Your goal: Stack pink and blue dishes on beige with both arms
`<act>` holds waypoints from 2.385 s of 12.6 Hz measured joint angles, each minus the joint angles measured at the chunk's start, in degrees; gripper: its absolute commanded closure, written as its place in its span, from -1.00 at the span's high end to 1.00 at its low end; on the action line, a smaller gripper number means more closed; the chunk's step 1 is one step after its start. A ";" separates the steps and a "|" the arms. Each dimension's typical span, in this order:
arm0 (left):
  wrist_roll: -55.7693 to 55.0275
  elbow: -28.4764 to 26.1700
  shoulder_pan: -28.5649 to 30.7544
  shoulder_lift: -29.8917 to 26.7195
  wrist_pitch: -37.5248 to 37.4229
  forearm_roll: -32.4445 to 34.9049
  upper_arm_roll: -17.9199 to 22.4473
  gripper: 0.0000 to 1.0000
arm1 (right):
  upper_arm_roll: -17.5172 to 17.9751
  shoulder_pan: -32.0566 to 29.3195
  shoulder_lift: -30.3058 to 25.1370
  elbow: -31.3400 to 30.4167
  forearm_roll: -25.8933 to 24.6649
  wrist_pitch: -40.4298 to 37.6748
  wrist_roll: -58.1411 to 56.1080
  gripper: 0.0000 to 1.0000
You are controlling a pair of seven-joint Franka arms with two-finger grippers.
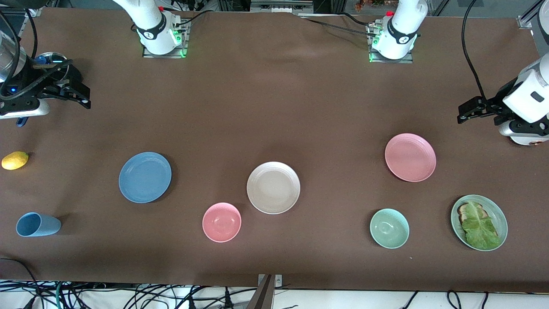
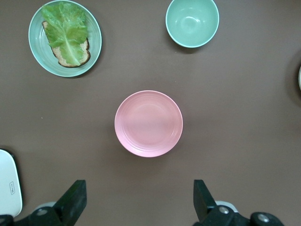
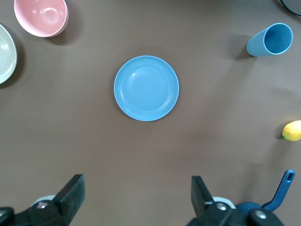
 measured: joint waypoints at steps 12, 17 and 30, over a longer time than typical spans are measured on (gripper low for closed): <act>-0.06 -0.17 0.40 1.47 -0.05 -0.03 0.09 1.00 | -0.05 -0.04 0.03 -0.07 0.00 -0.57 0.34 1.00; -0.04 -0.55 3.68 8.61 -0.01 -1.53 0.21 1.00 | -0.09 -0.06 0.03 -0.11 0.00 -0.58 0.36 1.00; 11.53 -19.90 9.15 24.03 29.32 -0.16 0.43 1.00 | -0.11 -0.07 0.04 -0.13 0.00 -0.58 0.36 1.00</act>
